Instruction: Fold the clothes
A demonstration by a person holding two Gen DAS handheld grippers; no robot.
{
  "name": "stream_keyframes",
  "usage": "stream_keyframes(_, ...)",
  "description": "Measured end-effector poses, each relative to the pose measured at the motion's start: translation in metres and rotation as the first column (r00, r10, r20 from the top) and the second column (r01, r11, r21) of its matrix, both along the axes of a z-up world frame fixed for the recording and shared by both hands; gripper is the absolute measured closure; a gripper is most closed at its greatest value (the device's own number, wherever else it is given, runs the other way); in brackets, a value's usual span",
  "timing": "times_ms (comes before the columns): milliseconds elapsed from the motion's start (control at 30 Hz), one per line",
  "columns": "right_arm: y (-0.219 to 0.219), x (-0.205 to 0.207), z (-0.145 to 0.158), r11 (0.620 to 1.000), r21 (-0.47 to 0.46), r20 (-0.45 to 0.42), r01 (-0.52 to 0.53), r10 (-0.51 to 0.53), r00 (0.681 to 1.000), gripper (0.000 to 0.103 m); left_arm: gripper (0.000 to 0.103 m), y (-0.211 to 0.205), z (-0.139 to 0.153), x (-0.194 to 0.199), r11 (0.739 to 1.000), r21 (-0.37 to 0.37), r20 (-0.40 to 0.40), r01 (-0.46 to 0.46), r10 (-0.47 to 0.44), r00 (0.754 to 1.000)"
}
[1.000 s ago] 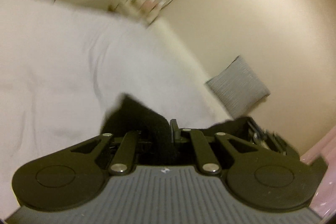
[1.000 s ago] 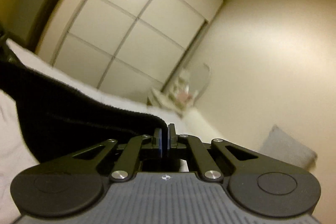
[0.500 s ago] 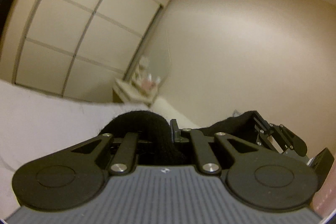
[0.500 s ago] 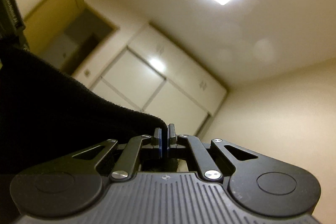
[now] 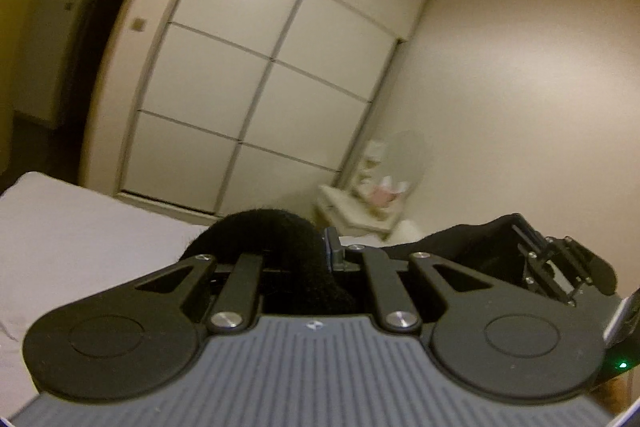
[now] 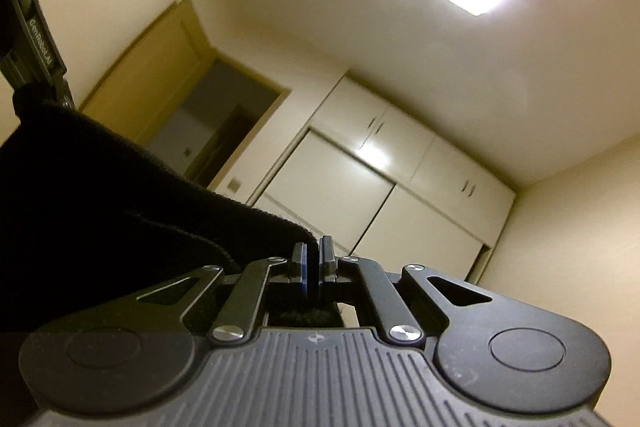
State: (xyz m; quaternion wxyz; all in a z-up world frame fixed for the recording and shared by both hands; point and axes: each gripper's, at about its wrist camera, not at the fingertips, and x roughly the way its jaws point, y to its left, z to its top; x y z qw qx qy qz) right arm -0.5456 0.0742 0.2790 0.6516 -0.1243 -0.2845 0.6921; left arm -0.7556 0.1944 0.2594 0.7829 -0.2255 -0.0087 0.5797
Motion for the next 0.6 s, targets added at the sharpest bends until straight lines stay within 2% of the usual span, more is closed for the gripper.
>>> stream_keyframes(100,0.011,-0.01,0.019,0.998,0.065,-0.019,0.016,-0.015,1.0,0.103,0.095,0.021,0.009,-0.015,0.999,0.023,-0.011,-0.04,0.041,0.999)
stream_keyframes(167,0.018,-0.017,0.032,0.994,0.108,-0.032,0.028,-0.024,0.999,0.103,0.095,0.028,0.024,-0.021,0.996,0.068,-0.009,-0.058,0.059,0.998)
stream_keyframes(233,0.01,-0.01,0.061,0.973,0.221,-0.082,0.072,-0.055,0.995,0.103,0.095,0.032,0.042,-0.024,0.992,0.096,-0.017,-0.078,0.08,0.997)
stream_keyframes(267,0.002,0.004,0.08,0.971,0.235,-0.146,0.047,-0.013,0.989,0.103,0.095,0.034,0.049,-0.023,0.991,0.106,-0.017,-0.08,0.082,0.996)
stream_keyframes(333,-0.011,0.025,0.107,0.984,0.178,-0.232,-0.02,0.062,0.971,0.103,0.095,0.033,0.05,-0.022,0.99,0.124,-0.008,-0.062,0.063,0.998)
stream_keyframes(400,-0.02,0.041,0.105,0.991,0.083,-0.285,-0.102,0.122,0.951,0.103,0.095,0.025,0.034,-0.018,0.995,0.093,-0.027,-0.043,0.045,0.999)
stream_keyframes(433,-0.021,0.049,0.1,0.989,0.029,-0.301,-0.142,0.144,0.943,0.093,0.095,0.018,0.02,-0.017,0.998,0.062,-0.034,-0.027,0.03,0.999)
stream_keyframes(467,-0.022,0.055,0.082,0.984,-0.063,-0.316,-0.166,0.138,0.939,0.074,0.095,0.008,-0.004,-0.016,1.0,0.013,-0.036,-0.007,0.007,0.999)
stream_keyframes(500,-0.023,0.062,0.064,0.97,-0.154,-0.329,-0.189,0.13,0.935,0.059,0.094,-0.004,-0.035,-0.015,0.998,-0.056,-0.037,0.006,-0.008,0.999)
stream_keyframes(533,-0.024,0.067,0.039,0.949,-0.238,-0.346,-0.209,0.118,0.931,0.029,0.094,-0.018,-0.074,-0.014,0.989,-0.149,-0.036,0.006,-0.012,0.999)
stream_keyframes(567,-0.024,0.073,0.005,0.906,-0.35,-0.359,-0.237,0.104,0.928,0.017,0.094,-0.031,-0.112,-0.014,0.971,-0.241,-0.033,0.007,-0.015,0.999)
stream_keyframes(600,-0.026,0.079,-0.029,0.853,-0.455,-0.372,-0.254,0.078,0.925,0.018,0.093,-0.045,-0.151,-0.013,0.944,-0.33,-0.031,0.007,-0.018,0.999)
